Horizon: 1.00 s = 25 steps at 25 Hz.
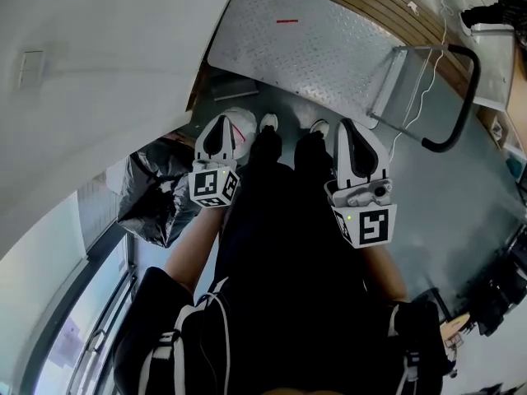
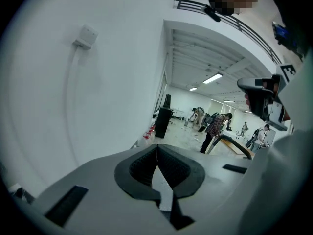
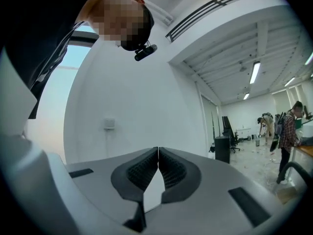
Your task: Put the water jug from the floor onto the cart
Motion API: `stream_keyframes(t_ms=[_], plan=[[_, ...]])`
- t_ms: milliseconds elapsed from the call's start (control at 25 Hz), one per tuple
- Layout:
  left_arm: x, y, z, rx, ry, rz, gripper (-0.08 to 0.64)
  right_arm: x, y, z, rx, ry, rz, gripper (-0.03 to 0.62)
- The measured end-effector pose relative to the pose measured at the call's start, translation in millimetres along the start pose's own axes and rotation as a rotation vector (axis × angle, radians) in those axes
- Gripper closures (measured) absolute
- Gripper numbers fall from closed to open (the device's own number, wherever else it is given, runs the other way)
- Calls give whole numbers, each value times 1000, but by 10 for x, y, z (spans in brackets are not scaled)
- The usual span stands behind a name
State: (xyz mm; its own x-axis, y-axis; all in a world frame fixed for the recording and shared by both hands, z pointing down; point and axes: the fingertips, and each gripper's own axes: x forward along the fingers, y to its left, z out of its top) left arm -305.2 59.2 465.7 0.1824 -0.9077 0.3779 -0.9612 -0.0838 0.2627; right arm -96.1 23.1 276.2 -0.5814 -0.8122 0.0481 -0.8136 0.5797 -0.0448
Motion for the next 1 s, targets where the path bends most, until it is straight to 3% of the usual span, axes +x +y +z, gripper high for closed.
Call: stream_keyframes(t_ms=[200, 400, 520, 640, 720, 880, 1000], plan=[[165, 477, -689, -87, 229, 122, 541, 62, 51, -16, 8, 18, 22, 574], [353, 660, -1299, -99, 416, 96, 541, 140, 35, -41, -17, 45, 28, 574], [309, 843, -1835, -245, 556, 107, 540, 136, 81, -60, -36, 59, 21, 574], [194, 1090, -2363, -403, 645, 179, 540, 95, 177, -136, -38, 77, 3, 574], [155, 1220, -2635, -465, 693, 235, 540, 93, 183, -185, -25, 87, -13, 575], [159, 1315, -3047, -413, 821, 242, 540, 80, 122, -227, -9, 95, -47, 574], [127, 1334, -3321, -438, 903, 202, 536, 29, 106, -277, -4, 106, -70, 574]])
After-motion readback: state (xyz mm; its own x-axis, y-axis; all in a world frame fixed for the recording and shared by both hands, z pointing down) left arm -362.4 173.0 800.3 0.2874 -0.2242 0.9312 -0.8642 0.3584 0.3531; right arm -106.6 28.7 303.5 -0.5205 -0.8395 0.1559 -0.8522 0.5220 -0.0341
